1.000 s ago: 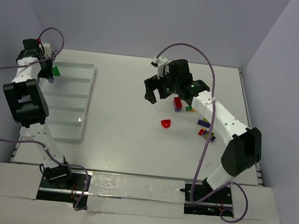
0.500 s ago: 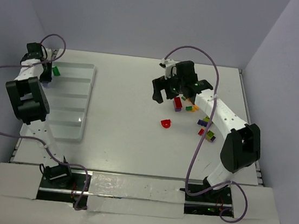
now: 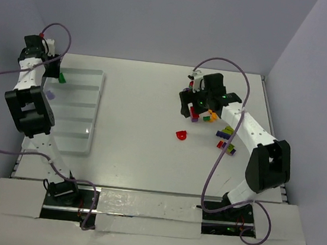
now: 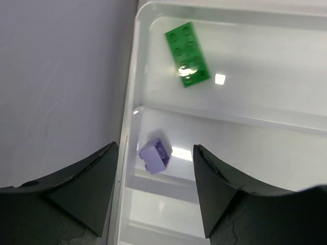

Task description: Sort the legos into containers by color

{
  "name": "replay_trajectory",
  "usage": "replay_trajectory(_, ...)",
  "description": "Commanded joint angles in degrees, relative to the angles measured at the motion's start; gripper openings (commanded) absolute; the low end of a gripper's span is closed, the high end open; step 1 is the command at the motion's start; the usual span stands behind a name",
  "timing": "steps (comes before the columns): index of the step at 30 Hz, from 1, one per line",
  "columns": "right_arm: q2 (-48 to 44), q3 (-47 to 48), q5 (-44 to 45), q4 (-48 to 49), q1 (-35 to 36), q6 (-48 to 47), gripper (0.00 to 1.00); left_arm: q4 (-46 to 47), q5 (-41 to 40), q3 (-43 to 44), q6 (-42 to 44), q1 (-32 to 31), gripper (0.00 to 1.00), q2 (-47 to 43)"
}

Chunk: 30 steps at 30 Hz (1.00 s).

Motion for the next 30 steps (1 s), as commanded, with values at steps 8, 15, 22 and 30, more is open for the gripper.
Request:
replay_trajectory(8,-11.84,-8.10,9.95,-9.10,-10.00,-8.24,0.79,3.49,9.47,-13.80,-2.73,-18.66,0.70,-19.63)
replay_trajectory(15,-5.05,-2.49,8.81,-9.69,-10.01,-3.55,0.67,2.83,13.17,-14.57,-6.26,-22.36,0.70,-19.75)
replay_trajectory(22,7.09,7.69,7.49,-10.44,-7.19,2.56,0.73,3.62,13.80,-17.32,-8.01,-22.89,0.85,-21.24)
replay_trajectory(30,19.43,17.72,7.75,-12.76,-6.16,4.28,0.75,4.41,14.15,-18.27,-8.91,-22.89,0.93,-21.36)
